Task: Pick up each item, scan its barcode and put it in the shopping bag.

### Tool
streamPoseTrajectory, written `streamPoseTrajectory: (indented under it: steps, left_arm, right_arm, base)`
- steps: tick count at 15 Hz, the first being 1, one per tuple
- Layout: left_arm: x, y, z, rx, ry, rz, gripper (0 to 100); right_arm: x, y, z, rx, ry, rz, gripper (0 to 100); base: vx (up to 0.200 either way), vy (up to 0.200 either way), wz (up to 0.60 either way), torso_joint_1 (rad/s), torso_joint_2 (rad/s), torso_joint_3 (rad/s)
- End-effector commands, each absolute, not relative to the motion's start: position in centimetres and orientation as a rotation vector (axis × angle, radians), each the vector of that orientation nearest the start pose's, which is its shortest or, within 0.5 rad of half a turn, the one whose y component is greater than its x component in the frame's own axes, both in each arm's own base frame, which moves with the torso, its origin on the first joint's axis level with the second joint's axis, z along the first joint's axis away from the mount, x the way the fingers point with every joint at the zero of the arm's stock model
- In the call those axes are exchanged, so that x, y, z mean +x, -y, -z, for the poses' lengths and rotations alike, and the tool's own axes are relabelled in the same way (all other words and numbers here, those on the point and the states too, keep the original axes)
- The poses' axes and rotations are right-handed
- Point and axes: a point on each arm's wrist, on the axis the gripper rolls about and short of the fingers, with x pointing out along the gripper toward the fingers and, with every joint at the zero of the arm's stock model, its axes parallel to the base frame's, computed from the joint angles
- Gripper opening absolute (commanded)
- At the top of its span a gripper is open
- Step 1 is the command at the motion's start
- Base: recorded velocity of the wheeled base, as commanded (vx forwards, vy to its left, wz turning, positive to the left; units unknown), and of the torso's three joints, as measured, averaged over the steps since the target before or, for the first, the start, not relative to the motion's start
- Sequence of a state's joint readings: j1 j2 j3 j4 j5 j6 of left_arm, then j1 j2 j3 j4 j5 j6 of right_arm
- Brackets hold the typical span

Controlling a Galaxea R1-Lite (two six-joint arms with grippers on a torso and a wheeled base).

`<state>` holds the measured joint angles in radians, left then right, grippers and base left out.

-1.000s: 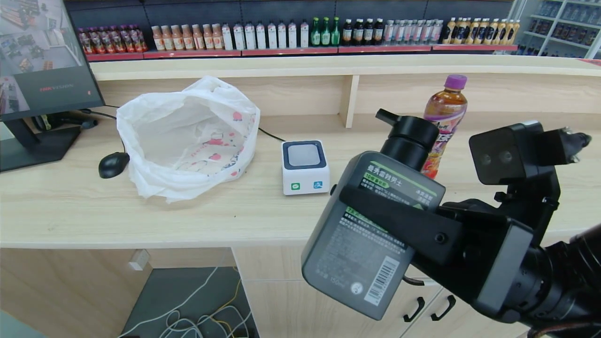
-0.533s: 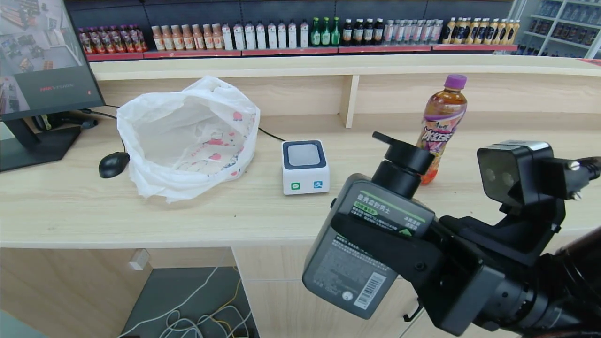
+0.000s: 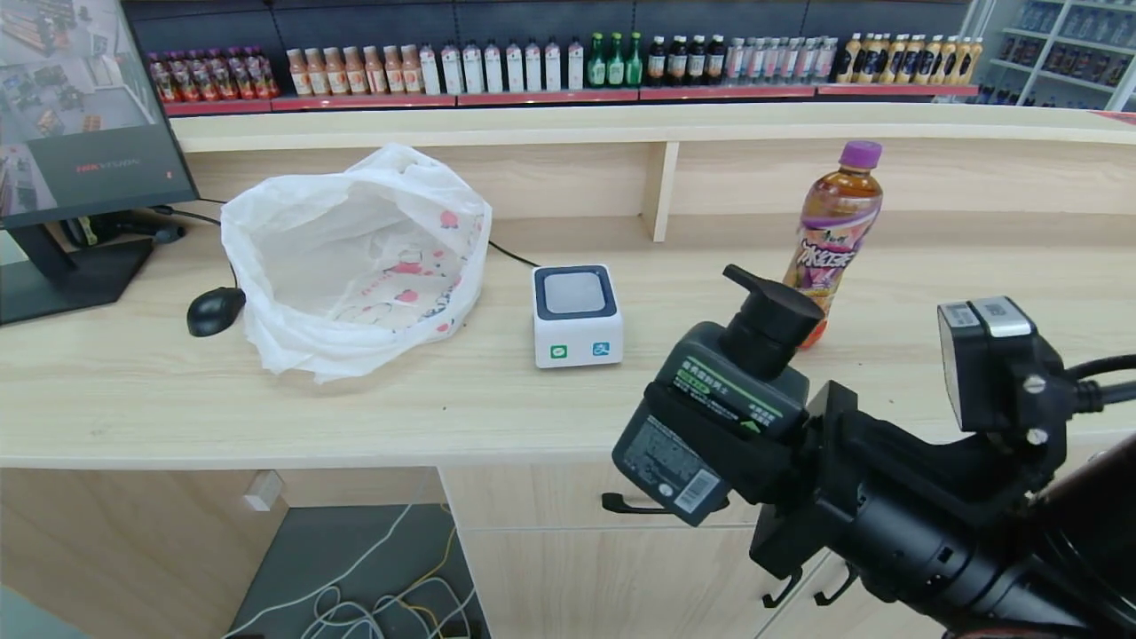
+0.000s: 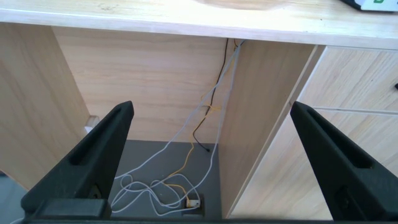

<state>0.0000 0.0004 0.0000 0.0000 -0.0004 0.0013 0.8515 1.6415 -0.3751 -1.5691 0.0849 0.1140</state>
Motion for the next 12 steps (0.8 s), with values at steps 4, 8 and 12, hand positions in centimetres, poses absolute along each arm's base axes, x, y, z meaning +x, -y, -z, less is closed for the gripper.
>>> streamPoseTrajectory:
  steps: [4, 8, 12]
  left_arm:
    - [-2.3, 0.0, -7.5, 0.002, 0.000, 0.002, 100]
    - [-2.3, 0.0, -7.5, 0.002, 0.000, 0.002, 100]
    - [-2.3, 0.0, -7.5, 0.000, 0.000, 0.000, 100]
  right_arm:
    - [16.1, -17.6, -18.5, 0.127, 0.273, -0.637, 0]
    - [16.7, -17.0, -18.6, -0.001, 0.309, -0.516, 0]
    - [16.9, -16.7, -18.7, -0.011, 0.302, -0.431, 0]
  base:
    - [0.000, 0.000, 0.00, 0.000, 0.00, 0.000]
    - [0.000, 0.000, 0.00, 0.000, 0.00, 0.000]
    - [0.000, 0.200, 0.00, 0.002, 0.00, 0.005]
